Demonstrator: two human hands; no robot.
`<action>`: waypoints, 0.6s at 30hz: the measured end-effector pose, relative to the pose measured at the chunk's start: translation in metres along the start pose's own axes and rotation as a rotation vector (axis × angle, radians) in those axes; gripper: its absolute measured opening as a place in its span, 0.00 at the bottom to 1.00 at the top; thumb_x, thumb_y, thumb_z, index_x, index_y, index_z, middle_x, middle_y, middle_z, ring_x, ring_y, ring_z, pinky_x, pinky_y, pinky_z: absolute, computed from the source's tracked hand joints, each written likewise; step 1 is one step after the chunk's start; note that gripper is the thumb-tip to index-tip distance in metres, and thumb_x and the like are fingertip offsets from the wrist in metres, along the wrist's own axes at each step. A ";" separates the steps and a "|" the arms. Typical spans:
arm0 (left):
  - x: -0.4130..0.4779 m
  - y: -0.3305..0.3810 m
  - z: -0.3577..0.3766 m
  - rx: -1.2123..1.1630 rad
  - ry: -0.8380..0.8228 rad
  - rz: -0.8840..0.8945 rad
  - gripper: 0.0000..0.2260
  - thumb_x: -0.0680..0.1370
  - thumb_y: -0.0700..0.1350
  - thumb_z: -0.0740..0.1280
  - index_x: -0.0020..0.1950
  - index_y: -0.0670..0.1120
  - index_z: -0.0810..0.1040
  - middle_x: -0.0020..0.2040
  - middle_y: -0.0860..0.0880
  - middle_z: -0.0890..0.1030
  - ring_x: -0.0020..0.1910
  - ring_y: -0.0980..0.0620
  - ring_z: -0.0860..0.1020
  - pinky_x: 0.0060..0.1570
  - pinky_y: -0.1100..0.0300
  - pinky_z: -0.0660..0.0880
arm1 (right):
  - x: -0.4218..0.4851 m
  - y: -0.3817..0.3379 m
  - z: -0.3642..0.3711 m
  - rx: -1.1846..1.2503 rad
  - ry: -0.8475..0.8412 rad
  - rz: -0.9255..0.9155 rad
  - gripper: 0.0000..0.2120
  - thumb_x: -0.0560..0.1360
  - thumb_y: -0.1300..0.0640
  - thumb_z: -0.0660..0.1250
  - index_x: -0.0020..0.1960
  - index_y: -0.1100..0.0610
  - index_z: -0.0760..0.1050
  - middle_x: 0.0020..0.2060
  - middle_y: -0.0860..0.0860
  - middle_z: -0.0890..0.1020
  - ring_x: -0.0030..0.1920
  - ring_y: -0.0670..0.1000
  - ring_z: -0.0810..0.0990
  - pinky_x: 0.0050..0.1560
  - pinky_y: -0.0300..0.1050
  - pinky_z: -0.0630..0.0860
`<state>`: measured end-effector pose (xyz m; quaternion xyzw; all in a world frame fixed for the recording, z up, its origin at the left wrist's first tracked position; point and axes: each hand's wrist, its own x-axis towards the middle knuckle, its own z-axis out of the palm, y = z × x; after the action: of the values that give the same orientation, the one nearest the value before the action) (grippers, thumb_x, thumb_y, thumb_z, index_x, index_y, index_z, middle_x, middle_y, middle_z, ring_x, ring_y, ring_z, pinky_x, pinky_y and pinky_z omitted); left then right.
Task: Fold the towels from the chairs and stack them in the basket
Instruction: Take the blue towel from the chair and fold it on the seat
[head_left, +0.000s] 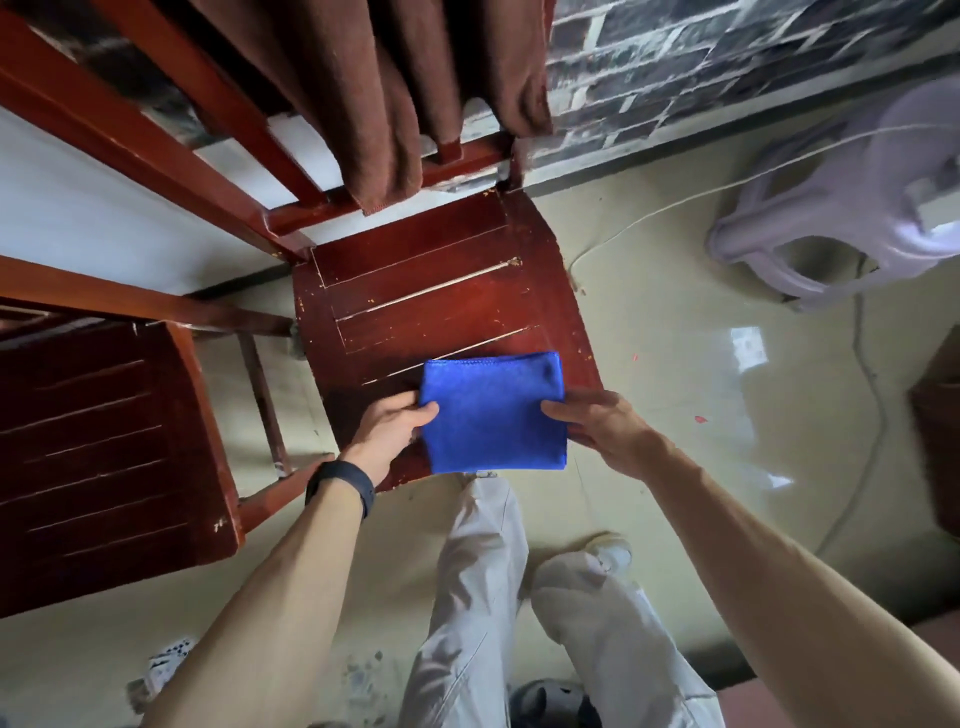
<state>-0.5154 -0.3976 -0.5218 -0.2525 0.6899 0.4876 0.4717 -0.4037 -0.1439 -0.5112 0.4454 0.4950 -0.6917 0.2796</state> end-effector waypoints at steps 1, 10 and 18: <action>-0.010 0.008 0.007 0.006 -0.027 0.013 0.13 0.76 0.37 0.71 0.60 0.43 0.82 0.54 0.43 0.85 0.54 0.44 0.82 0.63 0.51 0.75 | -0.014 -0.002 -0.011 0.031 -0.011 -0.010 0.10 0.74 0.61 0.74 0.55 0.54 0.84 0.52 0.51 0.86 0.52 0.53 0.84 0.58 0.47 0.78; -0.172 0.109 0.165 0.147 -0.342 0.237 0.14 0.79 0.44 0.70 0.64 0.52 0.78 0.57 0.48 0.84 0.52 0.48 0.83 0.45 0.53 0.79 | -0.214 -0.024 -0.156 0.246 0.142 -0.261 0.19 0.76 0.55 0.73 0.65 0.46 0.76 0.53 0.54 0.85 0.54 0.56 0.85 0.52 0.61 0.82; -0.341 0.167 0.364 0.418 -0.565 0.378 0.15 0.77 0.47 0.71 0.63 0.55 0.78 0.55 0.47 0.85 0.50 0.46 0.84 0.45 0.52 0.78 | -0.431 0.009 -0.294 0.449 0.419 -0.472 0.22 0.75 0.55 0.74 0.68 0.45 0.74 0.53 0.56 0.85 0.56 0.57 0.84 0.46 0.61 0.83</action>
<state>-0.3569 -0.0380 -0.1720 0.1243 0.6516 0.4652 0.5862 -0.1039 0.1044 -0.1633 0.5008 0.4666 -0.7223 -0.0989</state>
